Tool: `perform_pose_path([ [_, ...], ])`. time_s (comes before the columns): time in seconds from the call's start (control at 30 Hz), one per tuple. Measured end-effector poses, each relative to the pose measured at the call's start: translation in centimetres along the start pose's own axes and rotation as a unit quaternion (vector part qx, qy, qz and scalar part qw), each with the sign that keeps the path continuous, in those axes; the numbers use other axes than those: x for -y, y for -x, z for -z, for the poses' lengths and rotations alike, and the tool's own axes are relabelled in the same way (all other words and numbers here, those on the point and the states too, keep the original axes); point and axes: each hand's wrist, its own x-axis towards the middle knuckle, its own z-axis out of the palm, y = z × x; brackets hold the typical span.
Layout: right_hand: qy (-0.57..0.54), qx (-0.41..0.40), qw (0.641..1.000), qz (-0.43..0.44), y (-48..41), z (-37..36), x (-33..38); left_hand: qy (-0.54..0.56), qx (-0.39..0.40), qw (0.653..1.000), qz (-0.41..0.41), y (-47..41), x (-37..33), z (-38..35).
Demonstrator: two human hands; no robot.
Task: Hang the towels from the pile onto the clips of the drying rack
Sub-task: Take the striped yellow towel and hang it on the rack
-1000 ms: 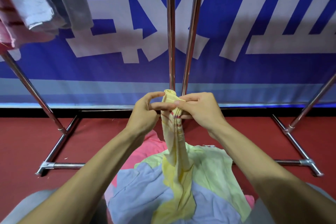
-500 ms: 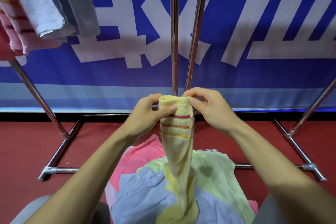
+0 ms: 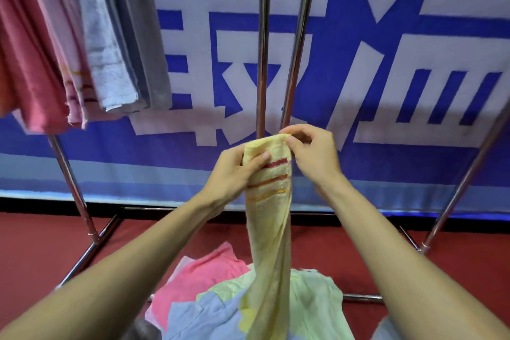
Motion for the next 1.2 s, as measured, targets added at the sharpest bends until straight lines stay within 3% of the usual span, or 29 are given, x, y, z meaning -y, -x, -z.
perform_pose_path([
  [0.1,0.025,-0.014,1.0,0.009,-1.1,0.7,3.6,-0.031,0.007,0.999,-0.017,-0.8,-3.6,0.8],
  [0.17,0.051,-0.017,0.996,0.065,-2.4,1.9,7.6,-0.038,-0.011,0.997,-0.06,-1.9,-7.1,1.6],
  [0.27,-0.029,-0.061,0.989,0.132,-4.1,4.3,13.4,-0.038,-0.03,0.992,-0.116,-3.6,-12.9,3.3],
  [0.33,-0.093,-0.055,0.989,0.098,-4.0,4.7,14.6,-0.085,-0.021,0.987,-0.131,-4.1,-14.9,4.3],
  [0.43,-0.075,-0.064,0.994,0.053,-2.9,4.5,14.5,-0.159,-0.018,0.973,-0.165,-4.0,-15.8,4.5],
  [0.57,-0.116,-0.087,0.986,0.084,-3.5,5.8,17.5,-0.113,-0.036,0.976,-0.184,-3.7,-18.3,4.4],
  [0.67,-0.087,-0.097,0.986,0.105,-3.7,6.0,18.6,-0.072,-0.054,0.981,-0.175,-3.6,-19.4,4.2],
  [0.87,-0.242,0.014,0.97,0.01,-3.9,5.9,17.7,-0.012,-0.089,0.987,-0.131,-4.2,-19.4,4.0],
  [0.93,-0.226,0.068,0.971,-0.029,-3.5,5.6,16.7,-0.003,-0.105,0.987,-0.123,-4.4,-19.3,3.9],
  [1.07,-0.171,0.26,0.946,-0.088,-1.4,5.4,13.6,0.031,-0.144,0.986,-0.082,-4.6,-19.3,4.0],
  [1.2,-0.078,0.336,0.935,-0.08,0.6,5.1,11.4,0.087,-0.177,0.98,-0.009,-4.9,-19.5,4.3],
])
